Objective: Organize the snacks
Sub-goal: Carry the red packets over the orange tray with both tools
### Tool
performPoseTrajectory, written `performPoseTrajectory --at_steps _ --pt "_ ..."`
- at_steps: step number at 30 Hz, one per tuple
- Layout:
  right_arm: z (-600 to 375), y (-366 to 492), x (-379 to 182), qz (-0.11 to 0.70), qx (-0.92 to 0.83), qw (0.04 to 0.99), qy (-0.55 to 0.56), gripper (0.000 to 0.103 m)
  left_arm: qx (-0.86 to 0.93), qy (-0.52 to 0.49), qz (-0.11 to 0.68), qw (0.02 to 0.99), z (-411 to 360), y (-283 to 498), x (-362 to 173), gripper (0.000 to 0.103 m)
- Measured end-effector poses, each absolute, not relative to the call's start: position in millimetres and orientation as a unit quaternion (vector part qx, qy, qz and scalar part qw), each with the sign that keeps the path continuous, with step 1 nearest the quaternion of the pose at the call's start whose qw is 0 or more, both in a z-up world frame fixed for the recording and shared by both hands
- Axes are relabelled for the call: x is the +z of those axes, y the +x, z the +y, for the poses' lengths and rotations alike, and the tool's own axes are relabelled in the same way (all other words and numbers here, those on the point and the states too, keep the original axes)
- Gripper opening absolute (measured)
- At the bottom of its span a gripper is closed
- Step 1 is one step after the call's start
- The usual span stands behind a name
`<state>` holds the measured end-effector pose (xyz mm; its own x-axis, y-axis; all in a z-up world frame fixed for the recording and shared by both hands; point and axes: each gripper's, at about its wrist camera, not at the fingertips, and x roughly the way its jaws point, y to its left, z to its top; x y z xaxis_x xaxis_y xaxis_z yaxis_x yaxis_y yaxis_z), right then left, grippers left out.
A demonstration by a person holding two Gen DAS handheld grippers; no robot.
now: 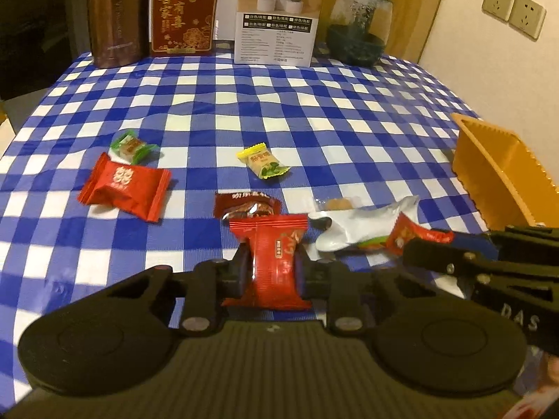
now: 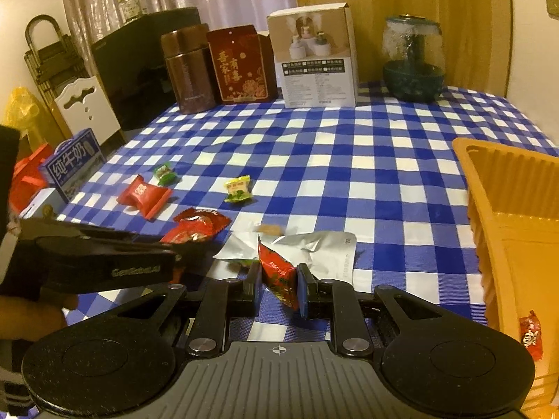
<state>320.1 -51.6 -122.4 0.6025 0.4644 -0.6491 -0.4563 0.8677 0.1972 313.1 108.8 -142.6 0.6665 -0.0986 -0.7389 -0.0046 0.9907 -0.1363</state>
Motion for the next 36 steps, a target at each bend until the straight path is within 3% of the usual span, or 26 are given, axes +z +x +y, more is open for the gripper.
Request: performPoseTrajectory --at_steps 20,36 --pt "-97 275 -68 0.311 0.204 0.928 0.031 0.021 -0.067 -0.051 0.363 0.928 53 266 -75 0.023" --pt "-169 250 -43 0.267 0.102 0.957 0.054 0.021 -0.13 -0.046 0.35 0.927 -22 265 -56 0.023"
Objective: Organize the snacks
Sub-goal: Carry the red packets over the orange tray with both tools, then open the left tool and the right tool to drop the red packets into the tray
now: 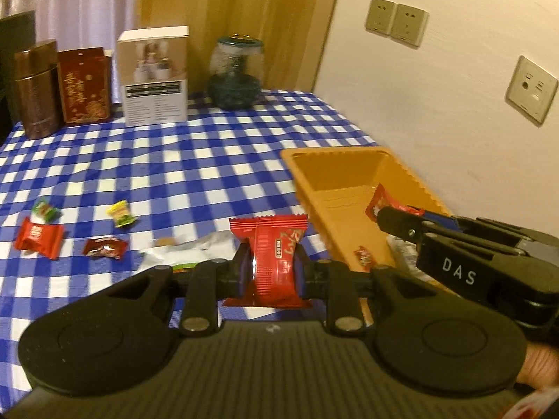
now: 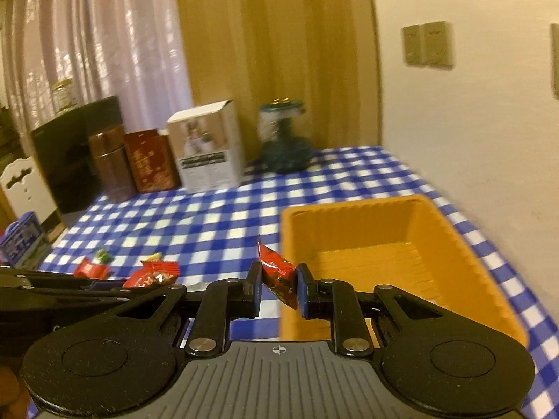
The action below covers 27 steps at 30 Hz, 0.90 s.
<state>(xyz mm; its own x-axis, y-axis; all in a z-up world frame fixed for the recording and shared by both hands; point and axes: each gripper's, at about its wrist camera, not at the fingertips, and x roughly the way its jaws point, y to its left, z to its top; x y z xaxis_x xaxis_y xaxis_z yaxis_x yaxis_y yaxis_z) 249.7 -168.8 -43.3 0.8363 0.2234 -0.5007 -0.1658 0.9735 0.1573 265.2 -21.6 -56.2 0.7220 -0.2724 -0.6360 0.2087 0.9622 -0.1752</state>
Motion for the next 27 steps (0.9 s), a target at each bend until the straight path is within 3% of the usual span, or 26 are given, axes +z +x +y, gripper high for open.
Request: performPoseTrajectory --at_steps 27 --pt "-254 253 -58 0.288 -0.027 0.953 0.095 0.021 -0.239 -0.028 0.343 0.908 -109 294 -67 0.023"
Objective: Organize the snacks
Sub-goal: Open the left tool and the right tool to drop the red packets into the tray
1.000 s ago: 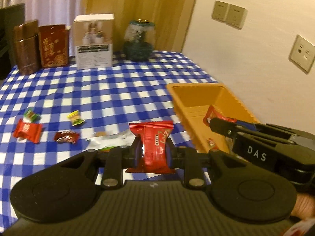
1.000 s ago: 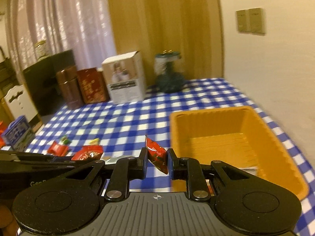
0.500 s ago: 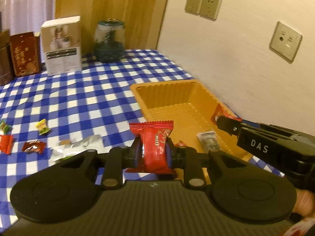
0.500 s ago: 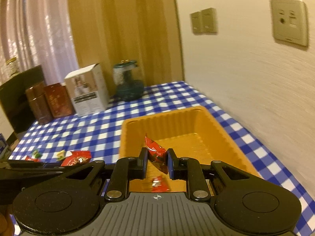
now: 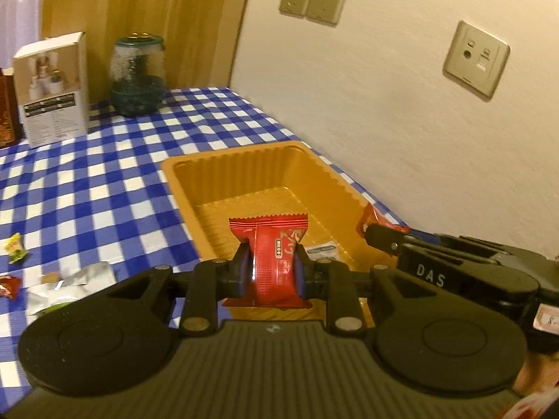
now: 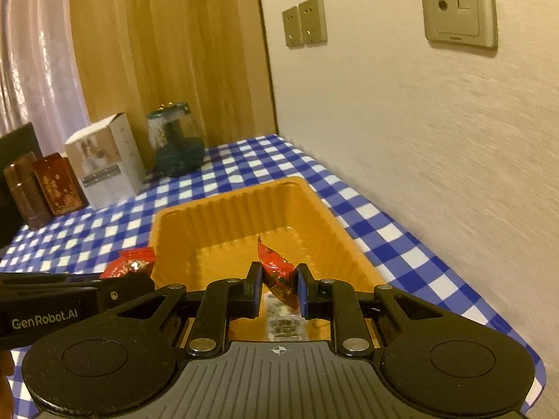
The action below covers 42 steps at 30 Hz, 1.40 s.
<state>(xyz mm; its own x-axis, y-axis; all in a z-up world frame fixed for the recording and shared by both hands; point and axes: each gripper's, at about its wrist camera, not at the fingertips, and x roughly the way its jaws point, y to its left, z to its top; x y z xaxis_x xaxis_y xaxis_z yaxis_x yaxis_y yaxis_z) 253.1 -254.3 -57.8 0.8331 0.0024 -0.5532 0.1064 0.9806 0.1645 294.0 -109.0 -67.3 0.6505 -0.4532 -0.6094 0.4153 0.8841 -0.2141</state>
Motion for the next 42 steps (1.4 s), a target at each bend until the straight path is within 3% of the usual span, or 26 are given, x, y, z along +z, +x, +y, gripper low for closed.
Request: performPoseTrajectory --at_steps 11,14,39,41,42 --pt "-257 254 -62 0.297 -0.032 0.949 0.103 0.021 -0.254 -0.021 0.347 0.902 -125 300 -81 0.024" --pt "-256 255 -63 0.3 -0.031 0.948 0.103 0.021 -0.254 -0.033 0.346 0.903 -122 303 -82 0.035" --pt "-251 259 -62 0.286 0.007 0.949 0.135 0.021 -0.196 -0.025 0.341 0.919 -88 303 -77 0.035" --pt "-252 258 -61 0.279 0.006 0.95 0.141 0.029 -0.193 -0.025 0.342 0.919 -85 303 -78 0.035" --pt "-252 258 -60 0.276 0.001 0.951 0.143 0.044 -0.192 -0.025 0.343 0.919 -84 303 -79 0.035"
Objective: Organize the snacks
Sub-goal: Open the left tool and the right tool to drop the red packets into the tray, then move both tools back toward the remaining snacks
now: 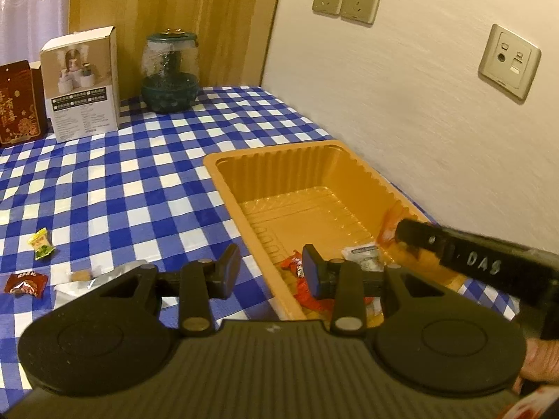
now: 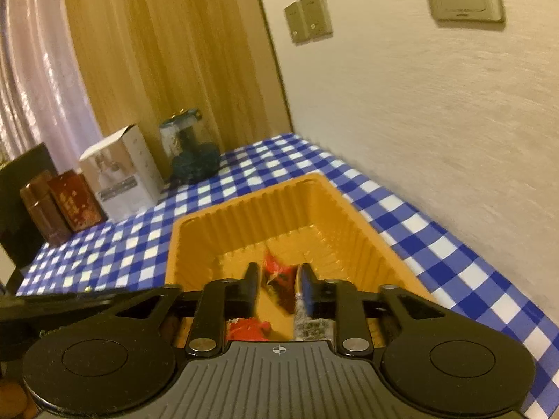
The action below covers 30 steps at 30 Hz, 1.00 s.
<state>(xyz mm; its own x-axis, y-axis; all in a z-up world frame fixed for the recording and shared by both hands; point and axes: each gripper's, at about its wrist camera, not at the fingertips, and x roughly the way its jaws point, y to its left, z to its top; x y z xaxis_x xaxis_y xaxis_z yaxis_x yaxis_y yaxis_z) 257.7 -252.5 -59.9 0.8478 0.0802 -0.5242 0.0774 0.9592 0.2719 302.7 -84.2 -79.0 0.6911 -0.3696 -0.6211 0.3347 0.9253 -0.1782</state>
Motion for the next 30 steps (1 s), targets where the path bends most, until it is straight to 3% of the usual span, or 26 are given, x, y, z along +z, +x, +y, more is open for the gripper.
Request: performPoseTrajectory --at_steps 2,30 --pt "-256 255 -58 0.265 -0.01 0.952 0.153 0.059 -0.188 -0.024 0.345 0.919 -82 302 -80 0.035" --pt "-200 254 -40 0.241 0.044 0.962 0.118 0.059 -0.113 -0.042 0.337 0.934 -6 293 -74 0.035"
